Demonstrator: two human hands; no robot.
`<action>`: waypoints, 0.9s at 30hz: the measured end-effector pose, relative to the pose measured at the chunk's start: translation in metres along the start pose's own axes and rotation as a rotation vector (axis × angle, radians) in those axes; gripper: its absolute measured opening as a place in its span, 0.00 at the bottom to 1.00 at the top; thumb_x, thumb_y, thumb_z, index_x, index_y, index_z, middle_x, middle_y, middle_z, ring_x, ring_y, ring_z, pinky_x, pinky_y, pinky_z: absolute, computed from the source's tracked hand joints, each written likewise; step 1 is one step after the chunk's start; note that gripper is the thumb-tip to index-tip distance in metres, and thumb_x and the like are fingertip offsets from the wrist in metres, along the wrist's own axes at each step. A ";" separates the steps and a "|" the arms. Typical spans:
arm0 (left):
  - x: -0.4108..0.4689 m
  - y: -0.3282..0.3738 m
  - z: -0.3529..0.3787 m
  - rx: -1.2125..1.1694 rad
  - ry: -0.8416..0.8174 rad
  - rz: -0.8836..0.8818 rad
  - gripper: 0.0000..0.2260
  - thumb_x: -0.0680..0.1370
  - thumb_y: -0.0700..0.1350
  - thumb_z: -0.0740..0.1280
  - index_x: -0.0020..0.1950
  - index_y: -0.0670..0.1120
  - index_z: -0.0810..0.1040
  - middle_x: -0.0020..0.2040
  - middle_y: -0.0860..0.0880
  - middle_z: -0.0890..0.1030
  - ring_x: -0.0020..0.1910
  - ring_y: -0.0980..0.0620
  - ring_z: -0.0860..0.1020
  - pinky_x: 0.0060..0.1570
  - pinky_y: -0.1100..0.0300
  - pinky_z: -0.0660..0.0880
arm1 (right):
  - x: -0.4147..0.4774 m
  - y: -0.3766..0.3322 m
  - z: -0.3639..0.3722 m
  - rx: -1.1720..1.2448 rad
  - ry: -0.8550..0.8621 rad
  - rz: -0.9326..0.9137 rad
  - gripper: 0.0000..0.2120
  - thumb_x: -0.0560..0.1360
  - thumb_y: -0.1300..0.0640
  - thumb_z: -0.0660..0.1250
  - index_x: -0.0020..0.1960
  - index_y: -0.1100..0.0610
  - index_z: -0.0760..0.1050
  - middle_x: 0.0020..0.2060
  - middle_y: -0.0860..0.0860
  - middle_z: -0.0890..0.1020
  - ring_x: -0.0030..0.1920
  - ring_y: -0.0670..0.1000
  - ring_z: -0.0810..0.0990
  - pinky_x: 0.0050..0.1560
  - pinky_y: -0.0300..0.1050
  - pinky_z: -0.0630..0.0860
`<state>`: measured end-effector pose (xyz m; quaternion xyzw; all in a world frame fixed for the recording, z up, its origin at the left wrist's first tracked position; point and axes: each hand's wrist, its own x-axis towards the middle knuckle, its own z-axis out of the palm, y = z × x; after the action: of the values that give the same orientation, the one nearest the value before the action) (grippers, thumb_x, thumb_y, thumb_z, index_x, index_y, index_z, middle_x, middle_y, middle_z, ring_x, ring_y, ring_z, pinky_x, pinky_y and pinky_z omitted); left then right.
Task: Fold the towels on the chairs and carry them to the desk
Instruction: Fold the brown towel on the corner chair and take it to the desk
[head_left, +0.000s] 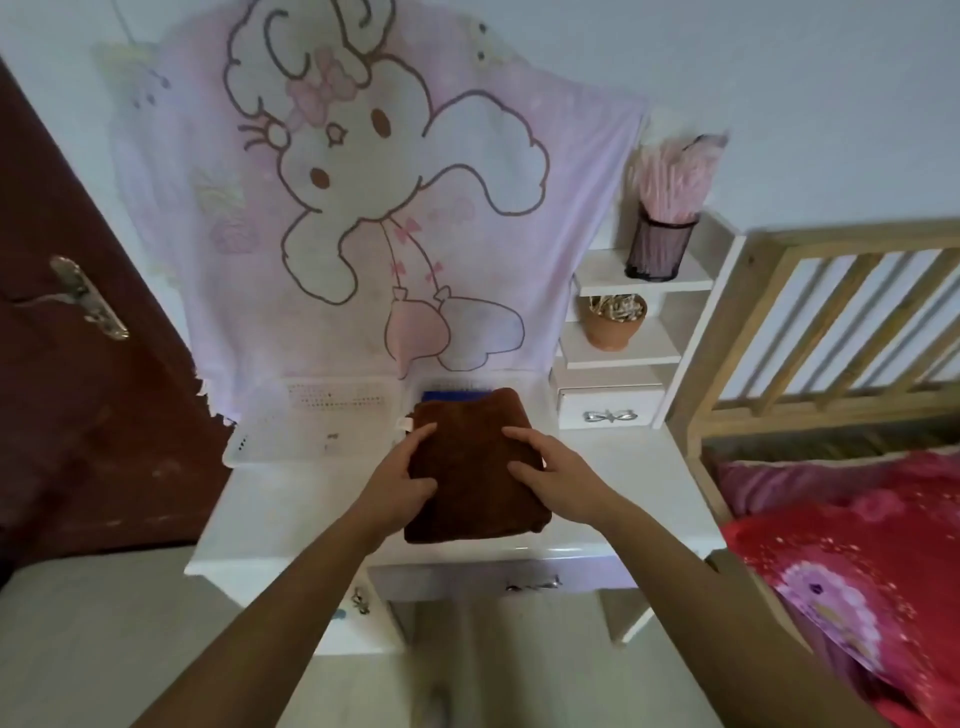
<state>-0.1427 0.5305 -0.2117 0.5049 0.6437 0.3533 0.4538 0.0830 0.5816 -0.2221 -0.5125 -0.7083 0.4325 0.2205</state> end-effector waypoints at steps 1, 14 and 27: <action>0.028 -0.007 -0.004 0.007 -0.028 -0.014 0.33 0.75 0.31 0.62 0.76 0.57 0.64 0.72 0.48 0.66 0.66 0.47 0.71 0.62 0.52 0.75 | 0.024 0.005 0.004 0.013 -0.005 0.044 0.23 0.80 0.57 0.64 0.74 0.45 0.68 0.68 0.51 0.73 0.66 0.51 0.73 0.69 0.49 0.72; 0.261 -0.040 -0.037 0.068 -0.173 -0.185 0.32 0.75 0.31 0.61 0.75 0.54 0.65 0.69 0.48 0.71 0.63 0.46 0.74 0.55 0.57 0.76 | 0.225 0.049 0.025 0.081 -0.021 0.385 0.25 0.79 0.58 0.59 0.75 0.44 0.66 0.69 0.50 0.70 0.65 0.54 0.72 0.66 0.47 0.73; 0.318 -0.081 -0.001 0.805 -0.185 -0.241 0.36 0.77 0.42 0.62 0.80 0.47 0.46 0.79 0.40 0.43 0.76 0.35 0.52 0.71 0.43 0.61 | 0.288 0.123 0.028 -0.307 -0.358 0.291 0.33 0.76 0.46 0.68 0.78 0.45 0.59 0.76 0.56 0.59 0.71 0.61 0.68 0.71 0.55 0.70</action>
<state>-0.1947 0.8194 -0.3575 0.5924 0.7412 -0.0282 0.3144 0.0192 0.8467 -0.3781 -0.5518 -0.7120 0.4311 -0.0528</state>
